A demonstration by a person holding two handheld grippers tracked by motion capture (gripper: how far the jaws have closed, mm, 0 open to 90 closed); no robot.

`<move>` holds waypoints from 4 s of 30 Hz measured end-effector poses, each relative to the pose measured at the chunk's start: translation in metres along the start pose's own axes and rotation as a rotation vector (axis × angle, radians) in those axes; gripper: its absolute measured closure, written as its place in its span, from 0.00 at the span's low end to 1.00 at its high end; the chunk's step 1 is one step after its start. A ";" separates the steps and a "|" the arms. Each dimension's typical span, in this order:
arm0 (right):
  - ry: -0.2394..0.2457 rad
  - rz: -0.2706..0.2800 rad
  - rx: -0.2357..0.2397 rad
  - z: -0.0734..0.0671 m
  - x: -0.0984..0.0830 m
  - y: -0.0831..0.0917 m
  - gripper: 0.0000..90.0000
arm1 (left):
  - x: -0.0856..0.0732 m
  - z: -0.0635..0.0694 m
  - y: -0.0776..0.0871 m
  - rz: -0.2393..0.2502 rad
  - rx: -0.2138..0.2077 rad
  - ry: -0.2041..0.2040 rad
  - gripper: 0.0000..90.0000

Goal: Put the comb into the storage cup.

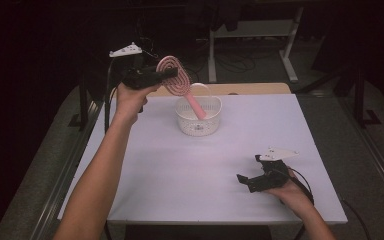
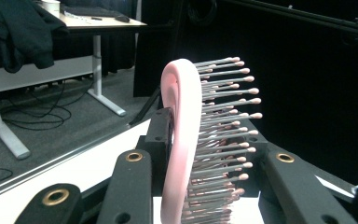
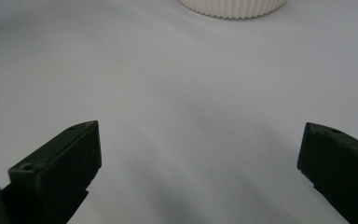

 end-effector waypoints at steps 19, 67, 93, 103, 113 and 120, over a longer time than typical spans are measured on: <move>0.004 0.004 0.008 0.000 0.000 0.001 0.00 | -0.027 -0.018 -0.047 -0.018 0.054 0.044 0.73; 0.010 -0.008 0.011 -0.001 -0.001 -0.001 0.00 | -0.094 -0.069 -0.057 -0.104 0.167 0.225 0.66; 0.014 -0.012 0.014 0.000 -0.001 -0.003 0.00 | -0.092 -0.072 -0.032 -0.187 0.177 0.079 0.07; 0.019 -0.007 0.014 -0.001 0.001 -0.003 0.00 | -0.092 -0.063 -0.006 -0.206 0.145 0.029 0.02; 0.020 -0.010 0.010 -0.002 0.001 -0.002 0.00 | -0.105 -0.048 0.019 -0.216 0.096 -0.005 0.02; 0.022 -0.013 0.011 -0.002 0.001 -0.003 0.00 | -0.122 -0.031 0.033 -0.236 0.061 -0.041 0.02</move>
Point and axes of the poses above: each handheld gripper's, and its own axes: y roughly backward along the jaws, x roughly out of its top, z roughly to its right, the point moved 7 cm from there along -y, roughly forward along the jaws, and after that the axes turned 8 degrees about x, right-handed, at the moved point
